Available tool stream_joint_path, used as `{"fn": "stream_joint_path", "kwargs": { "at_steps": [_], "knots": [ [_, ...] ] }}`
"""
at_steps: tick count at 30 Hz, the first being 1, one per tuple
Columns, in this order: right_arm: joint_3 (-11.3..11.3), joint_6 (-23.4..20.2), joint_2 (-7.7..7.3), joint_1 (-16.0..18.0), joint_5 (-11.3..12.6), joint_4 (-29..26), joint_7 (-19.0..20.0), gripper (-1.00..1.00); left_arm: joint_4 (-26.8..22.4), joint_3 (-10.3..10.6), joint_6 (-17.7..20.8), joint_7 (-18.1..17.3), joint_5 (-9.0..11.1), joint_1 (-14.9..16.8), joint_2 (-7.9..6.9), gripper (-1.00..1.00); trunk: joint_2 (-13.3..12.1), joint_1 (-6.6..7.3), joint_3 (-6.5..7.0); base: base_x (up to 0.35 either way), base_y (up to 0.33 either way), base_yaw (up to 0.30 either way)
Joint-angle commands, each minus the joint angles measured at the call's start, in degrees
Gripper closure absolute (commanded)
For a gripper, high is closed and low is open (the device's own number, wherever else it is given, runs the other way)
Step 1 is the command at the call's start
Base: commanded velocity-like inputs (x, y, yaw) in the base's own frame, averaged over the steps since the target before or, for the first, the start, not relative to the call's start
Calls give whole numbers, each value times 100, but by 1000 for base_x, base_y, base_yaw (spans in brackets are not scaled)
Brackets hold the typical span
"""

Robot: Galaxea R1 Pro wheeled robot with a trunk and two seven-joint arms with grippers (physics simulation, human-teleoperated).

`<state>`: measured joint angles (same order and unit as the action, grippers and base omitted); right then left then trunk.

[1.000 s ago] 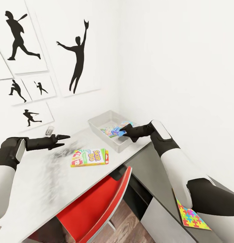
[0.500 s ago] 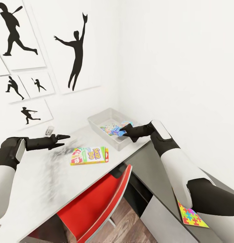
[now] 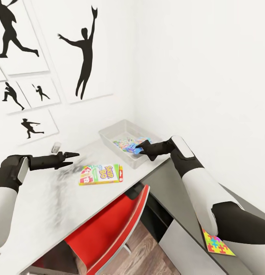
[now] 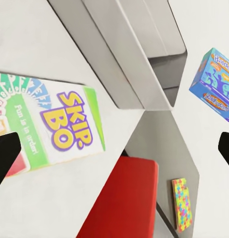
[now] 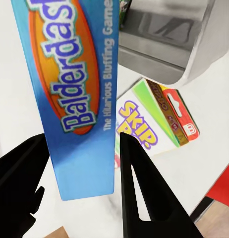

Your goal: Put all the toys in the child's room - the three board games (two on the bed and one on the table), the two jigsaw puzzles on the table, and the tennis ball on the table - inside the toy box on the table in the child's room.

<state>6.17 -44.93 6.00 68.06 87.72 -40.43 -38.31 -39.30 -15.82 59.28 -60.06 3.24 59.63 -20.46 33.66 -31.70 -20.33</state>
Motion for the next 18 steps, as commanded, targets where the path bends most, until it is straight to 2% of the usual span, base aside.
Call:
{"fn": "stream_joint_path", "kwargs": {
  "at_steps": [1,9,18],
  "knots": [
    [7,10,-1,5,62,-7,-63,100,1,-5,48,3,28,5,-1,-100,8,-2,-18,32,0,0],
    [-3,10,-20,14,59,-103,-33,100,-2,-1,46,3,28,3,-2,-100,8,-2,-82,44,14,0],
    [31,42,-50,14,37,-323,359,100,-201,0,48,3,28,5,6,-100,8,-2,-90,4,1,0]
  ]
}}
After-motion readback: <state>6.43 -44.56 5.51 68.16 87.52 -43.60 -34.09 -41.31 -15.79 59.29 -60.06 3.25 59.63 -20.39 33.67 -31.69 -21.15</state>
